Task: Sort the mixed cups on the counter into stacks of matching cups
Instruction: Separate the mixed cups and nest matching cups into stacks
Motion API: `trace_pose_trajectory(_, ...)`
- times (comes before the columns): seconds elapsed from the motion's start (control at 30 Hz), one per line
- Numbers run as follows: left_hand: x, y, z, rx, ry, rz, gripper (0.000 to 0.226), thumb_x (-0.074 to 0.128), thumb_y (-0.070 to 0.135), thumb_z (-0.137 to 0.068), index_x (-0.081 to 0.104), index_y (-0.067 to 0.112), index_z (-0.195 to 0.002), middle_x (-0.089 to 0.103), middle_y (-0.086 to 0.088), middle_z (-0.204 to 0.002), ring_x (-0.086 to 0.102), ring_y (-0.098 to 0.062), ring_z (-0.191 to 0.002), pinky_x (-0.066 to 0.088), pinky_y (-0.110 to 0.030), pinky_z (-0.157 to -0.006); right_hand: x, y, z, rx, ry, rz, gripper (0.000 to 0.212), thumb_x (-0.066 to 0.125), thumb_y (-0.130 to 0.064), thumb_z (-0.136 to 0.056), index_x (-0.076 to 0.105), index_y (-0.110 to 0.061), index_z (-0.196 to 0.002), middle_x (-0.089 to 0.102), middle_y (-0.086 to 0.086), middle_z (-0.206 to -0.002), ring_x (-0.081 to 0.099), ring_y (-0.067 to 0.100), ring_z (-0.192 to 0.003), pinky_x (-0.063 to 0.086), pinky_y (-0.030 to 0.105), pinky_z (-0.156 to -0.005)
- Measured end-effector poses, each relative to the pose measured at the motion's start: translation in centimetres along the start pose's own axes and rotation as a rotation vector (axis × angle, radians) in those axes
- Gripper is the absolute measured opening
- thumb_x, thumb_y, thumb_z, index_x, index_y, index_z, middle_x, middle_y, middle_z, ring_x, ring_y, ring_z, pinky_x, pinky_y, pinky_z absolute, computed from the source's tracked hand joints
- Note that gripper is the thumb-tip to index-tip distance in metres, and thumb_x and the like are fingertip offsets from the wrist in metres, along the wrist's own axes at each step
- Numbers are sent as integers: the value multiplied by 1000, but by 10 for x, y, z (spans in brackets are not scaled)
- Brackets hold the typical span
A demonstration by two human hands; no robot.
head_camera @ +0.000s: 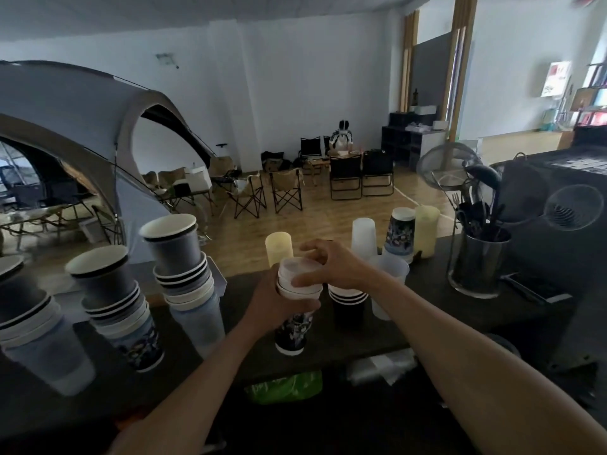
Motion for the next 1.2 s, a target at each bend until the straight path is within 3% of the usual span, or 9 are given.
trace_pose_trajectory(0.13,9,0,-2,-8,-23,-29,92,93,55,-43,54,33,-123,69,9,-114,66,-7,-104,59,-42,-85,-29,2,1,-2,168,-199,84,87,-37,-67,47,-22,-139,61,-4,-123,58,14,-114,52,31,-93)
trace_pose_trajectory(0.27,12,6,-5,12,-16,-36,89,92,52,-46,50,38,-123,67,12,-113,65,-3,-102,59,-33,-81,-35,2,6,24,117,-186,102,90,-41,-62,37,-23,-147,59,-4,-127,58,16,-114,52,33,-94)
trace_pose_trajectory(0.33,14,10,-8,9,-19,-32,85,92,49,-48,50,39,-121,67,12,-110,65,-2,-100,57,-27,-78,-43,3,7,22,148,-186,93,89,-38,-64,44,-19,-143,62,0,-129,60,15,-112,54,30,-90)
trace_pose_trajectory(0.47,14,8,-10,8,-20,-51,79,93,42,-48,48,45,-113,63,15,-112,60,0,-102,54,-24,-79,-117,4,21,-51,500,-385,80,85,-45,-67,53,-17,-135,64,2,-122,64,14,-105,54,23,-77)
trace_pose_trajectory(0.6,9,-2,-12,-5,37,-41,74,96,26,-52,47,46,-104,61,16,-107,59,3,-98,50,-19,-75,-173,14,42,-16,734,-148,75,84,-42,-71,53,-20,-136,61,-5,-119,59,14,-103,49,20,-75)
trace_pose_trajectory(0.77,21,-4,-14,-4,38,-18,76,97,25,-53,47,44,-107,63,15,-110,62,5,-99,50,-13,-72,-165,49,45,128,671,121,84,83,-53,-63,52,-21,-133,64,-1,-122,61,18,-108,52,42,-91)
trace_pose_trajectory(0.9,31,2,-14,-1,27,20,72,96,19,-56,50,37,-109,65,13,-107,61,13,-92,50,-9,-68,-136,82,51,183,581,136,91,86,-48,-65,46,-17,-141,60,2,-131,57,21,-116,48,35,-91)
trace_pose_trajectory(1.0,31,-2,-14,-34,34,59,73,96,21,-54,55,31,-113,68,13,-106,64,8,-93,51,-14,-72,-110,107,52,234,464,156,95,86,-45,-66,40,-18,-146,54,2,-140,50,23,-126,43,36,-98)
trace_pose_trajectory(1.2,22,-14,-10,-77,13,76,76,93,42,-48,65,24,-117,74,9,-107,69,-2,-97,58,-27,-82,-105,90,48,159,507,266,92,78,-54,-70,37,-21,-145,37,3,-150,36,24,-136,36,41,-106)
Point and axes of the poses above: each hand's wrist, its own z-axis away from the middle knuckle, its own x-axis out of the palm, y = z × x, the point moved 8 cm from there along -z, towards the middle knuckle
